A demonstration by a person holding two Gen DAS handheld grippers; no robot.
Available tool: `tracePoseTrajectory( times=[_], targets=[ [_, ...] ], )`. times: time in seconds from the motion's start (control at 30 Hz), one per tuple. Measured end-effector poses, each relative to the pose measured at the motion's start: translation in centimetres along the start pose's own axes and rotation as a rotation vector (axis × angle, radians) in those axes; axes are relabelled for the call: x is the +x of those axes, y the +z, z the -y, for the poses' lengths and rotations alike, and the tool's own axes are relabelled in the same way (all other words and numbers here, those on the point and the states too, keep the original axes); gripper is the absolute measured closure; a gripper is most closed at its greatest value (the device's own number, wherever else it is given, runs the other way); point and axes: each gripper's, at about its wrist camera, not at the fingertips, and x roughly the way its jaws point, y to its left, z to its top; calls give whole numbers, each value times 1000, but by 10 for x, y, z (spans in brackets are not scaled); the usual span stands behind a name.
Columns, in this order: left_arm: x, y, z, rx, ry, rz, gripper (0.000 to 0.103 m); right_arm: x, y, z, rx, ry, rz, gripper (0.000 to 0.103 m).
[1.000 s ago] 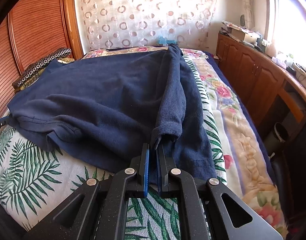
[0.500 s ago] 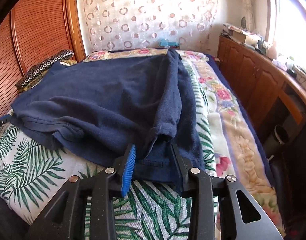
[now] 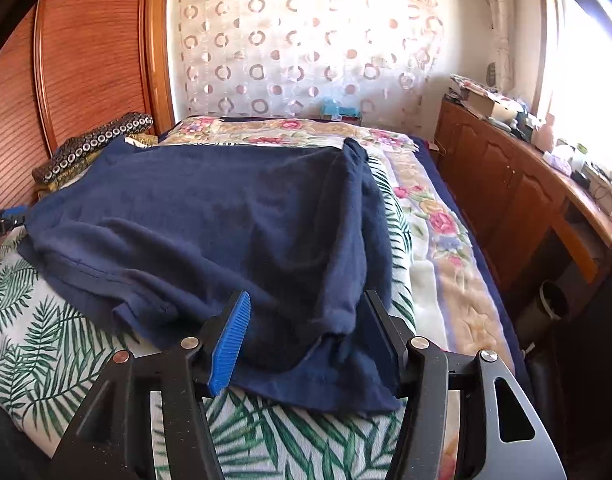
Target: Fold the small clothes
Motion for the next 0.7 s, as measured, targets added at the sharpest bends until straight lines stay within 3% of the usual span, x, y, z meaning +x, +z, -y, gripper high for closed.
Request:
tracePoseTrajectory(
  times=[0.27, 0.53, 0.6, 0.7],
  targets=[
    [16, 1, -3, -28, 1, -68, 20, 17, 1, -10, -19, 55, -32, 44],
    [22, -8, -7, -50, -35, -110, 23, 32, -6, -9, -32, 52, -82, 44],
    [22, -8, -7, -42, -33, -108, 26, 30, -8, -7, -29, 53, -72, 44],
    [22, -8, -4, -15, -33, -109, 40, 29, -12, -4, -20, 51, -76, 44]
  ],
)
